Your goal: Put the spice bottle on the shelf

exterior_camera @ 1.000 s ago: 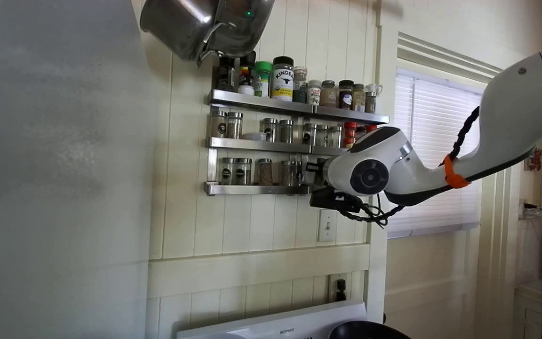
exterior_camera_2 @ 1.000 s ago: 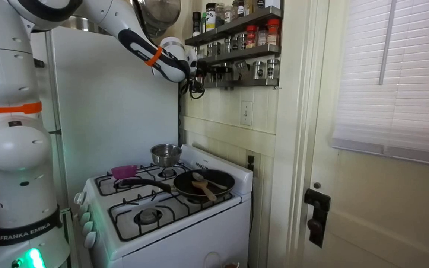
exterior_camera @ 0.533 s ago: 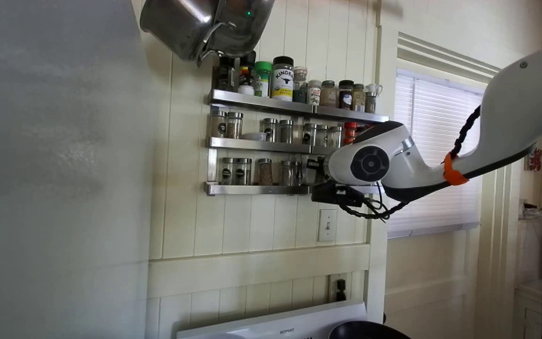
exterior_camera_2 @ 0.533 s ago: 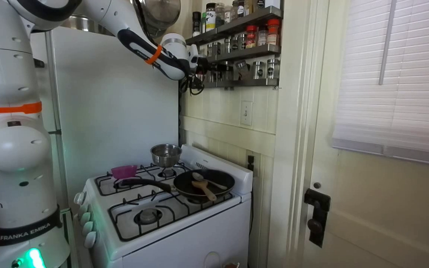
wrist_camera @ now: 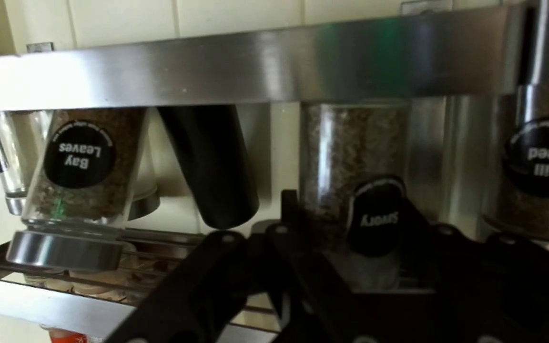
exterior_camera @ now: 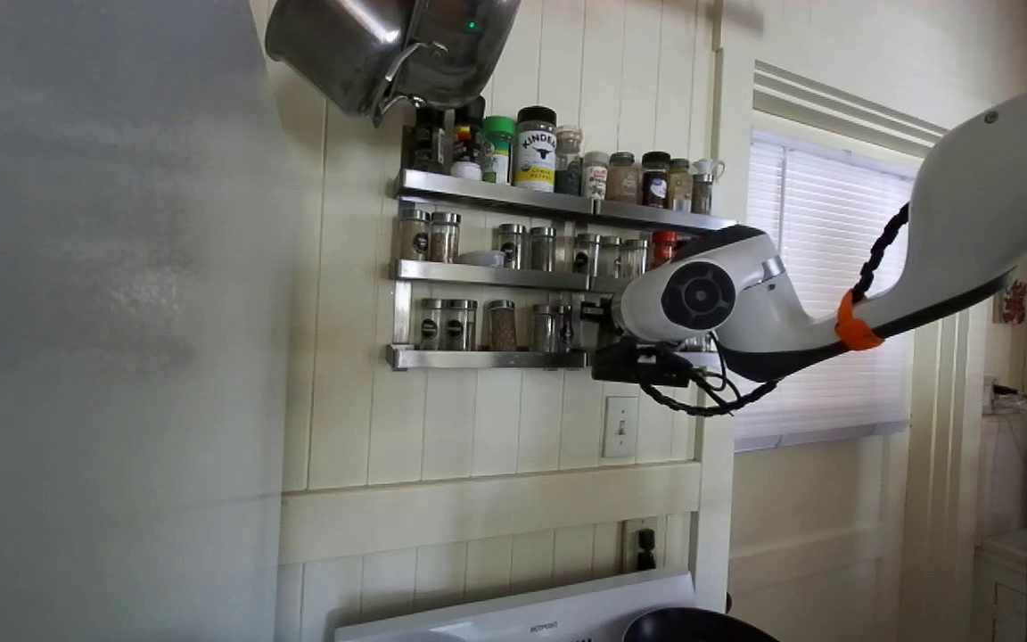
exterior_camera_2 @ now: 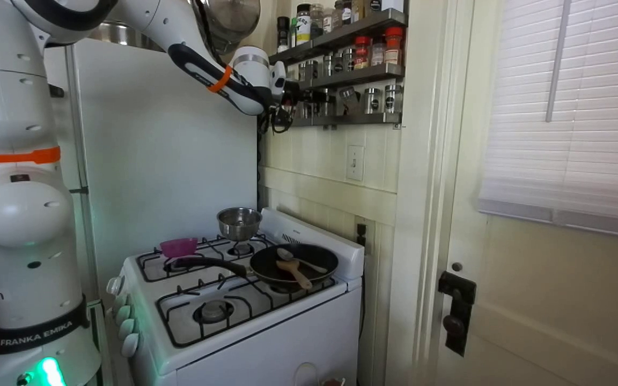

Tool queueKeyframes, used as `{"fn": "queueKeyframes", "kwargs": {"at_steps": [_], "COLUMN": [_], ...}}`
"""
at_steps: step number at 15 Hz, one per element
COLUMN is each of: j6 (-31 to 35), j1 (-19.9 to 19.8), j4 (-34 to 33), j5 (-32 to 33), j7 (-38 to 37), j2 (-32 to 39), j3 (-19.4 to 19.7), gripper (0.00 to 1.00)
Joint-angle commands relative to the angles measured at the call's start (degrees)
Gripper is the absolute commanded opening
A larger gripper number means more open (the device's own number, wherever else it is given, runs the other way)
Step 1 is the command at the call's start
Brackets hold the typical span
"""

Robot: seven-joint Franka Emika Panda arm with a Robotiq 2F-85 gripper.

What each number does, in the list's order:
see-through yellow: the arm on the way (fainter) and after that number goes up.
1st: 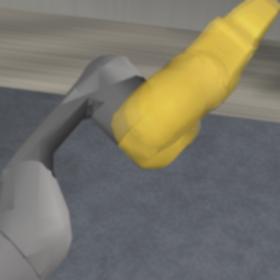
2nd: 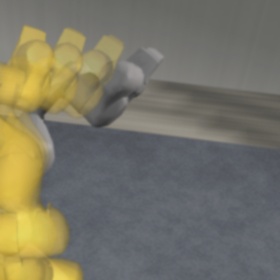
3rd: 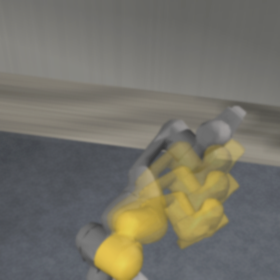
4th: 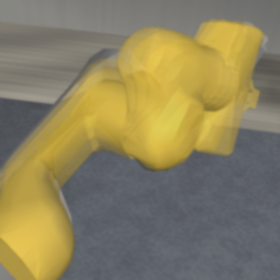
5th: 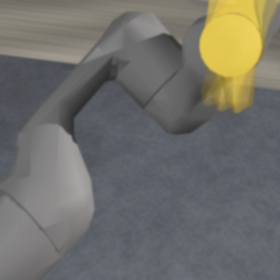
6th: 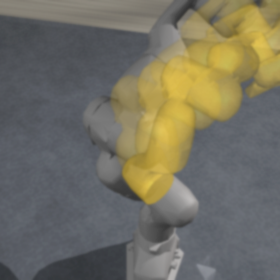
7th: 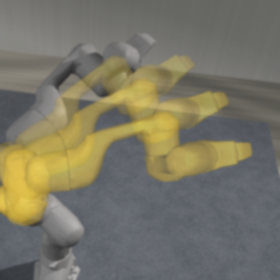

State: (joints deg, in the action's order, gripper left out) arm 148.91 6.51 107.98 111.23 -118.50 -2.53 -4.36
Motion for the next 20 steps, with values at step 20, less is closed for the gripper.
{"fn": "queueKeyframes", "kwargs": {"at_steps": [20], "j6": [3.94], "j1": [0.05], "j4": [-7.78], "j5": [-4.27], "j7": [7.76], "j2": [7.5], "j3": [-0.33], "gripper": [0.23]}}
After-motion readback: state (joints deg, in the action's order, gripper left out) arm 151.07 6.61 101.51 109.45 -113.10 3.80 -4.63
